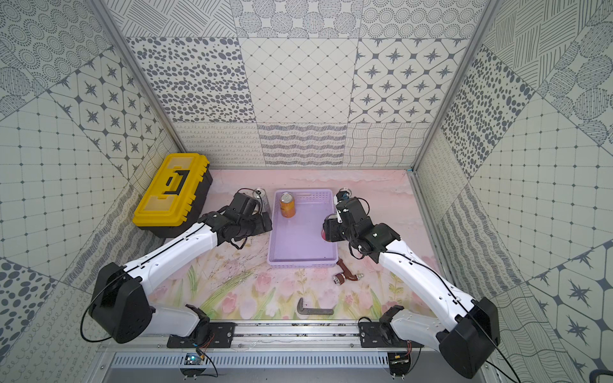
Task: Take out the drinks from the basket
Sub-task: Place the drink at the center of the board.
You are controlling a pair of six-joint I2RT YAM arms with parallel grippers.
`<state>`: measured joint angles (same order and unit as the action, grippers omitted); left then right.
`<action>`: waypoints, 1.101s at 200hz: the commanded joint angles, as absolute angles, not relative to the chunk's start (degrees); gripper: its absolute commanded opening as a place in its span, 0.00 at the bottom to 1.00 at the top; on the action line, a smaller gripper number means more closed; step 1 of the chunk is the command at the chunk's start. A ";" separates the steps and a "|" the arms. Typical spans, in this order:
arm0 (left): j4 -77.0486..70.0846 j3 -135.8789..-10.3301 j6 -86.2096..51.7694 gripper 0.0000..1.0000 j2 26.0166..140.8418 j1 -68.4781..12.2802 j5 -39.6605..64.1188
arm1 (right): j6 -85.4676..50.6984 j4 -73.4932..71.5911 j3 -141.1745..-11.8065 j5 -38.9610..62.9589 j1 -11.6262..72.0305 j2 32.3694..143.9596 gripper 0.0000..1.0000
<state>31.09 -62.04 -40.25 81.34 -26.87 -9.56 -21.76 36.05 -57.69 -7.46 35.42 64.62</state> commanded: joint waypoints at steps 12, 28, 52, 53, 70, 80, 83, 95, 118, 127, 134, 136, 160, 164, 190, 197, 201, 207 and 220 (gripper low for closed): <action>30.24 -62.25 -39.42 1.00 81.14 -26.98 -9.01 | -23.20 32.16 -56.24 -13.28 35.68 57.84 0.62; 30.21 -62.33 -39.31 1.00 81.19 -26.98 -8.97 | -23.67 33.56 -55.12 -15.49 35.60 56.49 0.62; 30.06 -62.34 -39.37 1.00 81.37 -26.98 -8.88 | -25.60 34.66 -52.60 -16.50 34.64 55.48 0.62; 30.02 -62.33 -39.37 1.00 81.38 -26.98 -8.88 | -25.68 34.69 -52.49 -16.42 34.50 55.47 0.62; 30.06 -62.42 -39.37 1.00 81.52 -26.98 -8.83 | -26.99 34.72 -50.57 -14.38 31.91 55.76 0.62; 30.06 -62.42 -39.29 1.00 81.56 -27.00 -8.79 | -27.36 34.71 -49.61 -12.43 30.27 56.49 0.62; 30.01 -62.40 -39.29 1.00 81.52 -26.98 -8.81 | -27.41 34.53 -49.39 -11.98 29.87 56.58 0.62; 29.83 -62.51 -39.29 1.00 81.56 -26.98 -8.71 | -27.42 33.57 -48.63 -10.89 29.36 57.86 0.62; 30.10 -62.79 -39.23 1.00 81.80 -26.99 -8.61 | -27.25 31.55 -47.56 -10.95 29.27 60.58 0.61; 30.14 -62.85 -39.28 1.00 81.80 -26.98 -8.63 | -27.08 30.63 -47.07 -11.32 29.22 61.65 0.61; 30.14 -62.86 -39.28 1.00 81.80 -26.98 -8.62 | -26.90 29.76 -46.73 -11.34 29.11 62.44 0.61; 30.15 -62.85 -39.29 1.00 81.82 -26.98 -8.61 | -26.90 29.50 -46.62 -11.34 29.10 62.61 0.61; 30.27 -62.93 -39.26 1.00 81.77 -26.98 -8.71 | -27.33 27.29 -45.36 -10.72 28.57 65.29 0.61; 30.38 -62.96 -39.20 1.00 81.82 -26.98 -8.69 | -27.40 27.05 -45.14 -10.95 28.48 65.57 0.61; 30.50 -62.99 -39.11 1.00 81.69 -26.98 -8.79 | -27.25 26.02 -44.58 -11.93 28.23 66.31 0.61; 30.48 -63.00 -39.20 1.00 81.74 -26.98 -8.73 | -27.16 26.02 -44.45 -12.19 28.14 66.33 0.61; 30.50 -63.06 -39.11 1.00 81.73 -26.98 -8.70 | -27.08 26.02 -44.39 -12.18 28.04 66.36 0.61; 30.50 -63.02 -39.15 1.00 81.82 -26.99 -8.71 | -27.07 26.02 -44.32 -12.14 28.03 66.51 0.61; 30.41 -63.02 -39.09 1.00 81.98 -27.02 -8.82 | -27.32 26.02 -43.97 -11.92 27.89 66.71 0.62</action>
<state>31.07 -62.15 -40.25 81.47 -26.89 -9.19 -26.59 32.40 -43.88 -10.81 28.18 67.13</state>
